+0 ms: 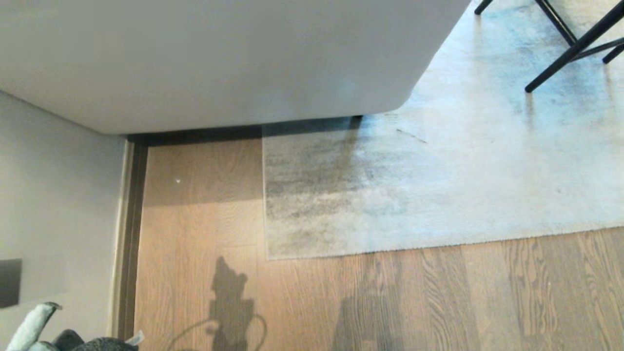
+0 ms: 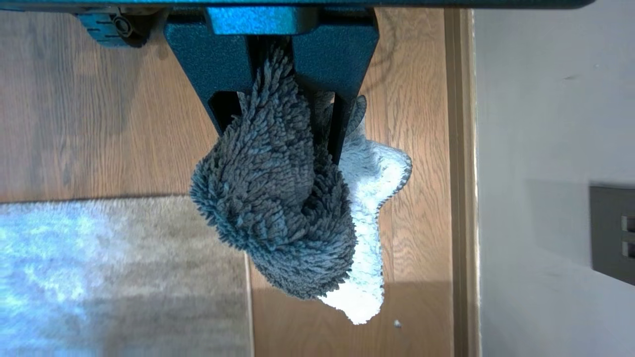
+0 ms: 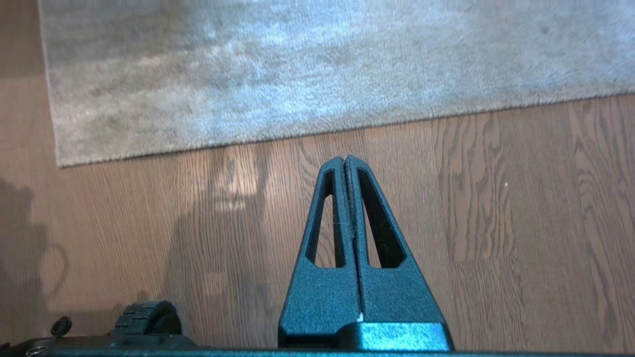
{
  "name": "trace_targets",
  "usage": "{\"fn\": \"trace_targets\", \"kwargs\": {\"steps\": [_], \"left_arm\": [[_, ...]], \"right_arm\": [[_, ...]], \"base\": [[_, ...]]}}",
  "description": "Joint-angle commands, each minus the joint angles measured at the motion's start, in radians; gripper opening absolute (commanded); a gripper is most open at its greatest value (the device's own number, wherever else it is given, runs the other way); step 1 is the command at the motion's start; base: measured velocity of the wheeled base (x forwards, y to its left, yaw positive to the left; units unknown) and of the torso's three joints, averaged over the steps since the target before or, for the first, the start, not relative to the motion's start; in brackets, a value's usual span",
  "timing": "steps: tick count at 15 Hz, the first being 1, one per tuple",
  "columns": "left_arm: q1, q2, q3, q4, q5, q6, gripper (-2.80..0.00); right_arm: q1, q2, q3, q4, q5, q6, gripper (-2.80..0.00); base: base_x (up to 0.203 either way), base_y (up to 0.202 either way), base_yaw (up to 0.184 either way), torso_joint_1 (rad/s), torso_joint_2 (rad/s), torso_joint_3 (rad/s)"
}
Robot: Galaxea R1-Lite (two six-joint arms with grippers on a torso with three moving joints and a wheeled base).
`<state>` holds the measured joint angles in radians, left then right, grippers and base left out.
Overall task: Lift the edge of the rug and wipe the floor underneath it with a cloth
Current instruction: Put down the rag
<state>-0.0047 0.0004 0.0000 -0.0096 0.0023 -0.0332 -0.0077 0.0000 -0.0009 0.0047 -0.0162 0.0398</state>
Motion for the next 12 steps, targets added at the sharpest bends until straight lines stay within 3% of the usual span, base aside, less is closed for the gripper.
{"fn": "trace_targets", "kwargs": {"steps": [1, 12], "left_arm": [[0.000, 0.000, 0.000, -0.001, 0.002, -0.001, -2.80], [0.000, 0.000, 0.000, -0.001, 0.008, -0.001, -2.80]], "right_arm": [[0.000, 0.002, 0.001, 0.000, 0.000, 0.000, -2.80], [0.000, 0.001, 0.001, 0.000, 0.001, 0.000, -2.80]], "base": [[0.000, 0.000, 0.000, 0.000, 0.00, 0.202], [0.000, 0.000, 0.000, 0.002, 0.00, 0.202]]}}
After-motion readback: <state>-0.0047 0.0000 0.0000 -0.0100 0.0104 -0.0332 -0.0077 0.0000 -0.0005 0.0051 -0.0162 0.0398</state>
